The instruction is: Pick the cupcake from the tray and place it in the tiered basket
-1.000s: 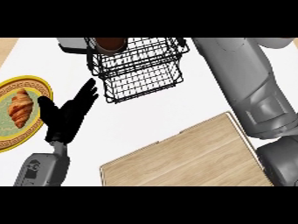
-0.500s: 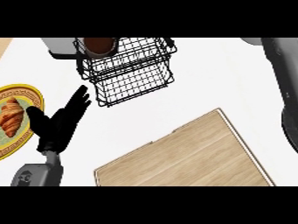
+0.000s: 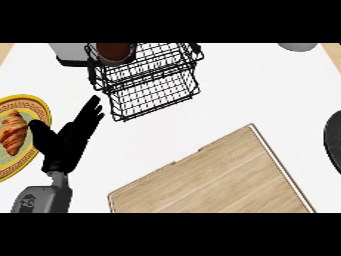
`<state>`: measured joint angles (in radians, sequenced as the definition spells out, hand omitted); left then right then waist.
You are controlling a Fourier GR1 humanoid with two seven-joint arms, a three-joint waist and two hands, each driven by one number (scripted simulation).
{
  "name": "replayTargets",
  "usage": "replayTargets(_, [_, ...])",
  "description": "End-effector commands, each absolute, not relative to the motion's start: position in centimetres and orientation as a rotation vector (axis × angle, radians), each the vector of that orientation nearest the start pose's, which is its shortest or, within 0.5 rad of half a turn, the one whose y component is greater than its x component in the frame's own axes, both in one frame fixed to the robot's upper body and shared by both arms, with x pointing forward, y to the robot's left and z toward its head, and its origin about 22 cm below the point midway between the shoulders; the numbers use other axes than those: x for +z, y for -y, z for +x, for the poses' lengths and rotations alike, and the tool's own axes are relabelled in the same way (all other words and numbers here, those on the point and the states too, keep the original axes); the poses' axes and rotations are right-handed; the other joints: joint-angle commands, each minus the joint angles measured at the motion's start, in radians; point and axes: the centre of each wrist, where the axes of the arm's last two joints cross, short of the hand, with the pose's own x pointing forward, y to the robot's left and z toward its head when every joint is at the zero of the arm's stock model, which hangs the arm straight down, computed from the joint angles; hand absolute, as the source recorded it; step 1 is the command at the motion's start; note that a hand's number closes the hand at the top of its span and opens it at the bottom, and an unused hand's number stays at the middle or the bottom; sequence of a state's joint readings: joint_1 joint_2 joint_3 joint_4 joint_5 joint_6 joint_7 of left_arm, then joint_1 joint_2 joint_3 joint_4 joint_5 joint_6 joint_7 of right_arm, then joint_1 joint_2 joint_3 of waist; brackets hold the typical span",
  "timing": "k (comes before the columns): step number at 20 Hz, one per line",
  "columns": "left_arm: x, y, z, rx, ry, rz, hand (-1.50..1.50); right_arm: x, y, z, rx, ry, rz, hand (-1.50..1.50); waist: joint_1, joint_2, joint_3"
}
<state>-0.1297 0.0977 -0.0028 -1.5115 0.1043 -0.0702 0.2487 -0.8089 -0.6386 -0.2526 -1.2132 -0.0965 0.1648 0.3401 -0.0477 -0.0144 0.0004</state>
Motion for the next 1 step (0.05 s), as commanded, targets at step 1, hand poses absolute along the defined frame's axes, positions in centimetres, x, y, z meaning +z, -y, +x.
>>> replayTargets(1, [2.70,-22.16,26.88,-0.130,1.386,-0.101,0.00,27.28,39.92,32.82,0.219,1.742,-0.417,-1.50,0.029,0.008,0.000])
